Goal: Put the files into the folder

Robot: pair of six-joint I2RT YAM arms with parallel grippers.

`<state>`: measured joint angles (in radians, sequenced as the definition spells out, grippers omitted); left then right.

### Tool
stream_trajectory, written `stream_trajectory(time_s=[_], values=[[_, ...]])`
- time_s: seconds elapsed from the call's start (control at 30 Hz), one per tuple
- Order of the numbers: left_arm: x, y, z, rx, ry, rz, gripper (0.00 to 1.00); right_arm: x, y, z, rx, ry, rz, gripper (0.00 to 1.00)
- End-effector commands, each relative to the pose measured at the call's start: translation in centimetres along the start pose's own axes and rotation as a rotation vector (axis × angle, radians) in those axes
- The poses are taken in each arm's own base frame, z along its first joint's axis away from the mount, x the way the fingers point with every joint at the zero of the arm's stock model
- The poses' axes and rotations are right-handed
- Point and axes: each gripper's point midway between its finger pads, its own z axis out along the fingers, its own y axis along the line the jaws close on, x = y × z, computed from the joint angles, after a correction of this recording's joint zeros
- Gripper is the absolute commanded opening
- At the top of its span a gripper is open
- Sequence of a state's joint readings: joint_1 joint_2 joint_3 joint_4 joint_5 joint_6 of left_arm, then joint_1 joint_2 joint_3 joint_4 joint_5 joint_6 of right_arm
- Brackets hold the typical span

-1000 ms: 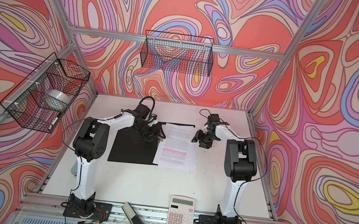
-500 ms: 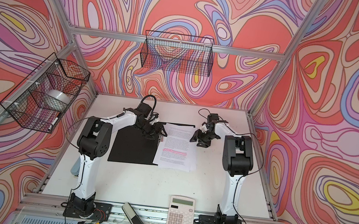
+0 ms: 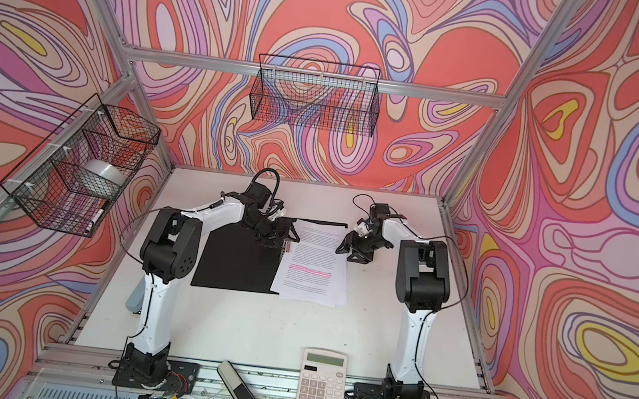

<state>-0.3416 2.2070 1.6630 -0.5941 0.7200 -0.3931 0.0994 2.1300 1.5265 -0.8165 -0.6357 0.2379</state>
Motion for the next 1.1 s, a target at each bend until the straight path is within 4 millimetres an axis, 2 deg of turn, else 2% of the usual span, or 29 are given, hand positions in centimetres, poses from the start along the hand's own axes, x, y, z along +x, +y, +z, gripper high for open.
stream_trajectory(time_s=[0.0, 0.33, 0.5, 0.67, 0.9, 1.07], values=[[0.7, 1.1, 1.5, -0.019, 0.039, -0.01, 1.0, 0.4, 1.2, 0.3, -0.066, 0.026, 0.003, 0.58], [0.6, 1.0, 1.6, -0.016, 0.035, -0.006, 1.0, -0.2, 2.2, 0.2, -0.111, 0.014, 0.003, 0.56], [0.7, 1.0, 1.6, -0.017, 0.036, -0.013, 1.0, -0.7, 1.1, 0.7, -0.058, 0.001, 0.01, 0.54], [0.7, 1.0, 1.4, -0.02, 0.035, -0.012, 1.0, -1.5, -1.0, 0.4, 0.073, -0.039, 0.02, 0.53], [1.0, 0.8, 0.9, -0.032, 0.035, -0.023, 1.0, -1.9, -1.5, -0.2, 0.125, -0.065, 0.006, 0.52], [2.0, 1.0, -0.3, -0.076, 0.036, -0.049, 1.0, -2.7, -1.8, -1.0, 0.174, -0.105, 0.0, 0.54]])
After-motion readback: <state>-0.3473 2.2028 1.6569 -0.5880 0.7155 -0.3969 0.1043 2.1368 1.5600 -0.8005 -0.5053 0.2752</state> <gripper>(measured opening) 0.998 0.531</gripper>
